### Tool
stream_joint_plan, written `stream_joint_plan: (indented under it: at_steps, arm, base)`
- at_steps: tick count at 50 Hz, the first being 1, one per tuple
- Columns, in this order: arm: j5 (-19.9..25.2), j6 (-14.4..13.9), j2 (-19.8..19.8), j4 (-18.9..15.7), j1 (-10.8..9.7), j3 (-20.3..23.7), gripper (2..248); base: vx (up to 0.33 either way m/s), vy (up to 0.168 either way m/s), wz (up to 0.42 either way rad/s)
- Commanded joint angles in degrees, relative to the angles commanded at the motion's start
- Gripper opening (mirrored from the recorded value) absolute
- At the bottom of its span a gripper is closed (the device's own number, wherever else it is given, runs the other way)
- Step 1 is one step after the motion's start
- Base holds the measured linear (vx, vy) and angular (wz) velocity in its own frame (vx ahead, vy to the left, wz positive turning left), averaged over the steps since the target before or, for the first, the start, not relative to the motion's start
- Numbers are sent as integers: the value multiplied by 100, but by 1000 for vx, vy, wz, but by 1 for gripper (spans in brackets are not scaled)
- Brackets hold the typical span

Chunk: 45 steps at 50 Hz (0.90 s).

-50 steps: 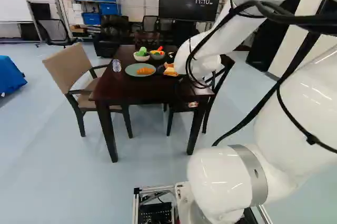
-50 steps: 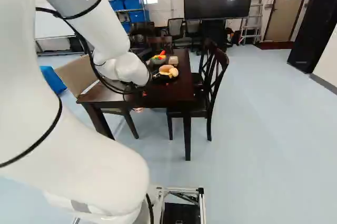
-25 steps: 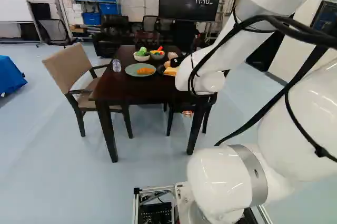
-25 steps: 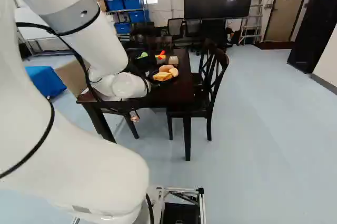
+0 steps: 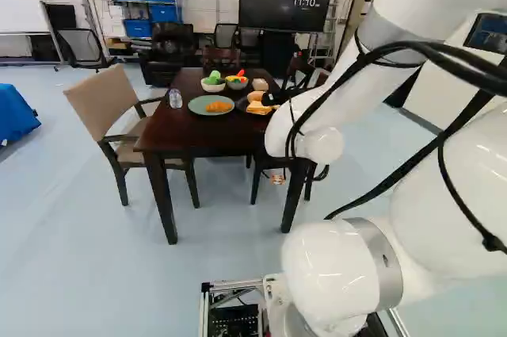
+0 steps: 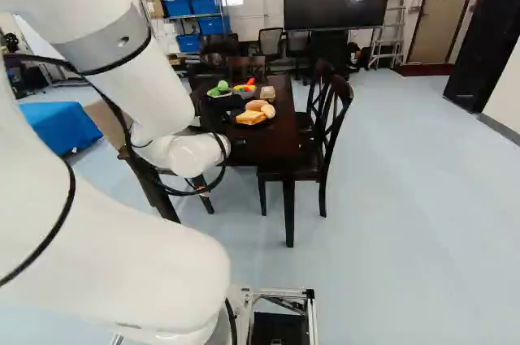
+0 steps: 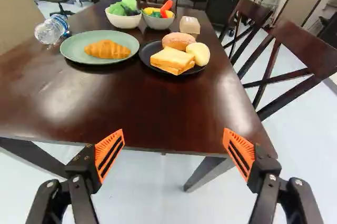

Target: Move the croissant to the empty plate

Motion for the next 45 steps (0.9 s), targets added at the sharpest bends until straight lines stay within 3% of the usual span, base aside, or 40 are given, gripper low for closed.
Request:
stream_joint_plan:
  at_steps: [23,45]
  arm:
    - [687,450,131,-40,2,391,247]
    - [1012,663,193,-60,3,576,247]
  base:
    - [0,0,0]
    - [0,0,0]
